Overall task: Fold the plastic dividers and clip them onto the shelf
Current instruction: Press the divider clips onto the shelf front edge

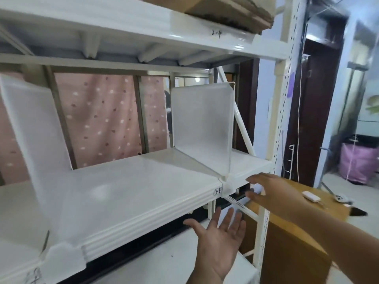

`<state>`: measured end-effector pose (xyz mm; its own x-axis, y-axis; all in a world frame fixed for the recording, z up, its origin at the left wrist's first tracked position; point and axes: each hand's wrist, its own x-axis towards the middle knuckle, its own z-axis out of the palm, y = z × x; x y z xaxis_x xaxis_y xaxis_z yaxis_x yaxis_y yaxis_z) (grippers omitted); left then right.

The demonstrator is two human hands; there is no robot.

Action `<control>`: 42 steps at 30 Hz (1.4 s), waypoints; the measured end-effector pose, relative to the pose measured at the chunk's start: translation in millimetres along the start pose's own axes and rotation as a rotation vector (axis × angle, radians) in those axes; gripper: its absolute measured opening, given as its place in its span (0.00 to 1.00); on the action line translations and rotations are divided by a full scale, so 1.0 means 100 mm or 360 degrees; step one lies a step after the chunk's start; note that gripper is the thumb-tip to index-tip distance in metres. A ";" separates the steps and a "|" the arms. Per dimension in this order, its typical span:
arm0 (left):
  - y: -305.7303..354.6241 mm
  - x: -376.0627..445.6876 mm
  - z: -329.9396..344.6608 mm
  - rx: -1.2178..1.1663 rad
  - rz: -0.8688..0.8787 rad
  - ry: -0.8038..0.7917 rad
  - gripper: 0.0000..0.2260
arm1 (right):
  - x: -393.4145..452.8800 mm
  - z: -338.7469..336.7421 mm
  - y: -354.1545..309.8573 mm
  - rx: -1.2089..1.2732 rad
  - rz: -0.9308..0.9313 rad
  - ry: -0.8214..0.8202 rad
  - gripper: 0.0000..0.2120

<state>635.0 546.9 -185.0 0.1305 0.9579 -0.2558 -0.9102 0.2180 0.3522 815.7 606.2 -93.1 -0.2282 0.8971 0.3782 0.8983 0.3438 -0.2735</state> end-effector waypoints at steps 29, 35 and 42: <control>-0.13 0.78 0.28 -0.0381 0.0290 -0.0295 0.71 | 1.06 0.47 0.21 0.0084 -0.0015 -0.0277 0.28; -0.13 0.80 0.31 -0.0479 0.0331 -0.0222 0.63 | 0.99 0.52 0.18 0.0199 0.0023 -0.0249 0.34; -0.06 0.64 0.15 -0.0043 0.0338 -0.0061 0.54 | 0.97 0.58 0.16 0.0325 0.0046 -0.0232 0.38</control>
<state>654.5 609.8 -189.5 -0.0510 0.9883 -0.1436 -0.9290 0.0058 0.3700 786.3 714.2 -111.8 -0.2687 0.9328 0.2401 0.8141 0.3532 -0.4610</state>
